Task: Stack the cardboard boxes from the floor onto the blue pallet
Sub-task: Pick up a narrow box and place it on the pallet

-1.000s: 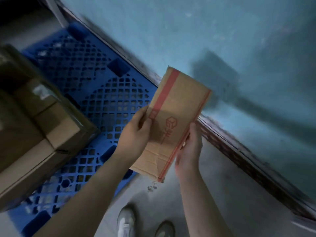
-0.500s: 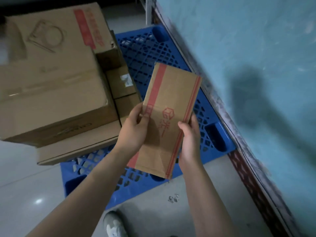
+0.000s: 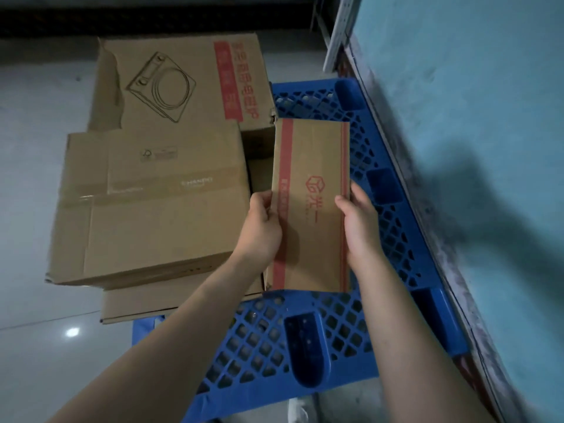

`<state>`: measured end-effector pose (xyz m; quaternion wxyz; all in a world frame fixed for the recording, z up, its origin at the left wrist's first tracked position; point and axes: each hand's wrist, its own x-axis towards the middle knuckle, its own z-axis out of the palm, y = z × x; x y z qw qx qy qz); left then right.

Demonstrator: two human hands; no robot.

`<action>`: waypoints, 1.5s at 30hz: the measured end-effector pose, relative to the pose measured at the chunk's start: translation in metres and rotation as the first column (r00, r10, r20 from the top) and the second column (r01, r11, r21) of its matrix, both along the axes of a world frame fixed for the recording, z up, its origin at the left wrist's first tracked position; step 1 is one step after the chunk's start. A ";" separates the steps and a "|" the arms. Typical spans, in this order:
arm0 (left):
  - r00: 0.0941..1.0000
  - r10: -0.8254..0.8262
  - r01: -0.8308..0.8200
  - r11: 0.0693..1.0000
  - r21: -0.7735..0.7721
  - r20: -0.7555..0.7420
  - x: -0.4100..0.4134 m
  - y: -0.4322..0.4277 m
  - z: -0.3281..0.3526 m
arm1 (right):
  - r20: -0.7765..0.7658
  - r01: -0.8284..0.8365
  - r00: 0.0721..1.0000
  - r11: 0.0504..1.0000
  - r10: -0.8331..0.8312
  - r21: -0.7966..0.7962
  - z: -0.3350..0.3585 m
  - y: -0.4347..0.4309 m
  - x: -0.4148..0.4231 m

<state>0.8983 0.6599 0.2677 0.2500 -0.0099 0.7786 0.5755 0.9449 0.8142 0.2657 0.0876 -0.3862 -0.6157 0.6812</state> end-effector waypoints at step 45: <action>0.814 0.469 -0.367 0.873 0.322 -0.342 -0.092 -0.030 0.179 | -0.401 -0.253 0.869 0.957 0.289 0.142 0.169 -0.057 -0.113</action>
